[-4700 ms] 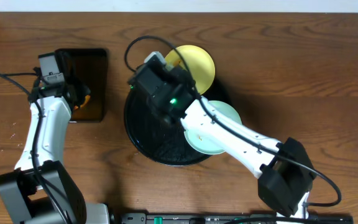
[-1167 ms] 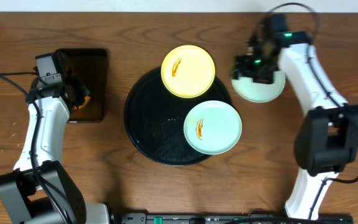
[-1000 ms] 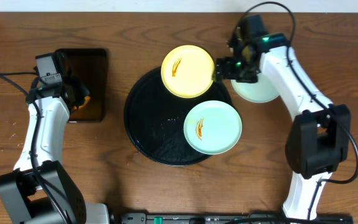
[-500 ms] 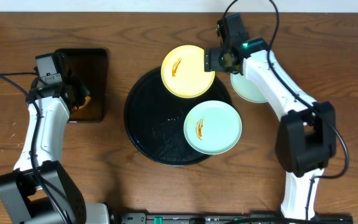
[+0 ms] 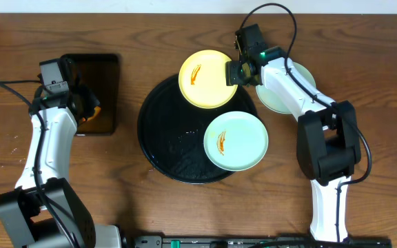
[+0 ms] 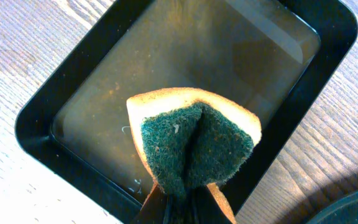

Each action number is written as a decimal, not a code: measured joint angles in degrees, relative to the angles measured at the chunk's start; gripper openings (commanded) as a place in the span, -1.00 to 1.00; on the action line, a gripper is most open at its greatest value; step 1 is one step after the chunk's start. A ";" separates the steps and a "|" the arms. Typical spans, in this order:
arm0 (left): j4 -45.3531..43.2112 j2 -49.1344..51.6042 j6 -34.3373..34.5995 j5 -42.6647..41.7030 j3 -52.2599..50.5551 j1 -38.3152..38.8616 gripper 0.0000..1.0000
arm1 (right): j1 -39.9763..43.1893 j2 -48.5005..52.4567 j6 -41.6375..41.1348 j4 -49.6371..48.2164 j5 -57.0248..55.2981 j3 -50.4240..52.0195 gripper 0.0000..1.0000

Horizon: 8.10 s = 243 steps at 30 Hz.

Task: Clean dirty plates on tray and stack at the side
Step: 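Move the right gripper to the yellow plate and grip its rim, then bring the sponge with the left gripper onto the yellow plate, then scrub the yellow plate with the sponge in the left gripper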

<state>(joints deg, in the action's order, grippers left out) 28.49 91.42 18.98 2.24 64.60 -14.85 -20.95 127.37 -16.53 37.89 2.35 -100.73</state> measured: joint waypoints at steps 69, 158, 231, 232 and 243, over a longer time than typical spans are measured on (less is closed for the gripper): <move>0.59 0.00 0.00 -1.09 0.00 0.00 -0.85 | -13.27 4.61 -2.73 4.09 6.01 -0.87 -0.98; 0.13 12.17 -3.02 5.44 -3.10 28.39 -0.85 | -13.25 4.79 -0.35 5.79 11.34 -1.18 -0.98; -3.39 11.08 1.49 -18.05 -3.63 24.52 -0.85 | -13.27 4.90 0.09 5.53 11.80 -1.18 -0.98; -3.39 11.91 1.84 -18.49 -3.69 25.31 -0.85 | -13.27 4.90 0.09 5.53 11.80 -1.18 -0.98; 1.86 13.05 1.20 -15.34 -3.39 27.30 -0.85 | -13.27 4.90 0.24 5.53 11.80 -1.18 -0.98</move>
<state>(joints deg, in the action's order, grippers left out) 30.35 104.47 20.18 -13.10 61.21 12.45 -34.22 132.27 -16.29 43.42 14.15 -101.91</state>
